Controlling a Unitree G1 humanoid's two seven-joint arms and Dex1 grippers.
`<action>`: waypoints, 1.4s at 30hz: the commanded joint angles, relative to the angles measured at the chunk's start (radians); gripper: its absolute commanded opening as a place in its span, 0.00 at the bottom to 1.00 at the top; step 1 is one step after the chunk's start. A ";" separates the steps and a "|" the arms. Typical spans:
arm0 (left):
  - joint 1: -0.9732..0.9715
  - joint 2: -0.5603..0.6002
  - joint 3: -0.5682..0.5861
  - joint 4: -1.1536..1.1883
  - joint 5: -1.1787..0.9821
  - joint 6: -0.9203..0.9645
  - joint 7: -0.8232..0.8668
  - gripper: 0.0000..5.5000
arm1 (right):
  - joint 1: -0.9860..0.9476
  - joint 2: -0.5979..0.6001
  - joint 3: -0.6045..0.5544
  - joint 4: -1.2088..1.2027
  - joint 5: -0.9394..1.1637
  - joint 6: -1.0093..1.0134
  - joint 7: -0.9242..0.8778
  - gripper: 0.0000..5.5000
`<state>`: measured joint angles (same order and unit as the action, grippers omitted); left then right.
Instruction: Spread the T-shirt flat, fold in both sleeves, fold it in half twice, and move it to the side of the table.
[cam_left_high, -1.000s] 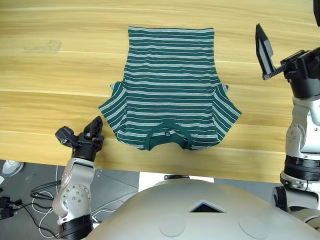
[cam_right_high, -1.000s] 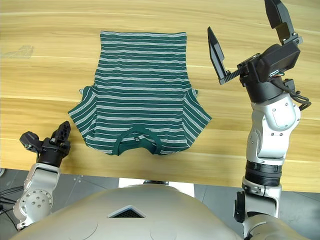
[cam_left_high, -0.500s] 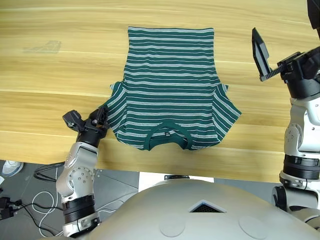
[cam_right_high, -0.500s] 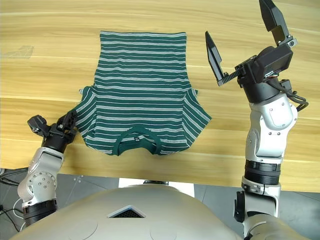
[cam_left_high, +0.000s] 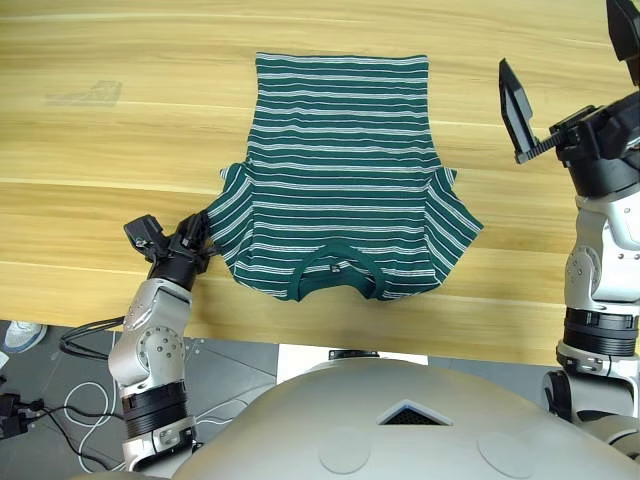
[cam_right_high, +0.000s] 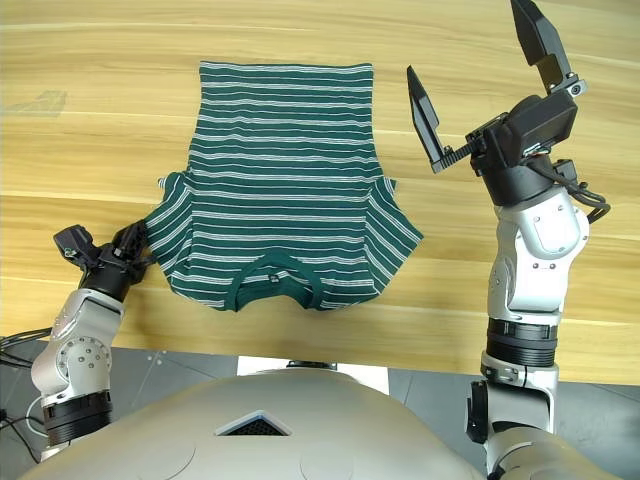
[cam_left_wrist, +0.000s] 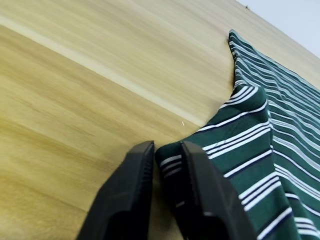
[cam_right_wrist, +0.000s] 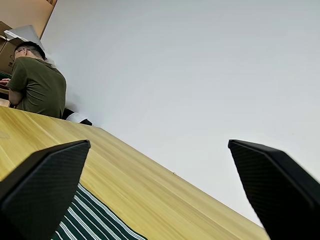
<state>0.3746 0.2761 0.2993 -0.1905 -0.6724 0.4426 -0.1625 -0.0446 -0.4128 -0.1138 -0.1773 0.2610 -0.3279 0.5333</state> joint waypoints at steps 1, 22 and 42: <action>0.020 -0.004 -0.013 0.025 0.032 0.046 0.000 0.05 | -0.016 0.001 0.005 0.009 -0.005 -0.010 0.009 0.93; -0.002 0.003 0.007 -0.119 0.188 -0.120 -0.040 0.00 | -0.021 0.024 0.030 0.061 -0.021 -0.049 0.009 0.93; 0.117 0.158 -0.337 -0.271 0.593 -0.274 -0.226 0.00 | -0.034 0.026 0.043 0.089 -0.023 -0.062 0.021 0.93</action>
<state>0.4909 0.4243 -0.0222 -0.4479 -0.1113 0.1870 -0.3821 -0.0779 -0.3871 -0.0738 -0.0929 0.2504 -0.3848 0.5503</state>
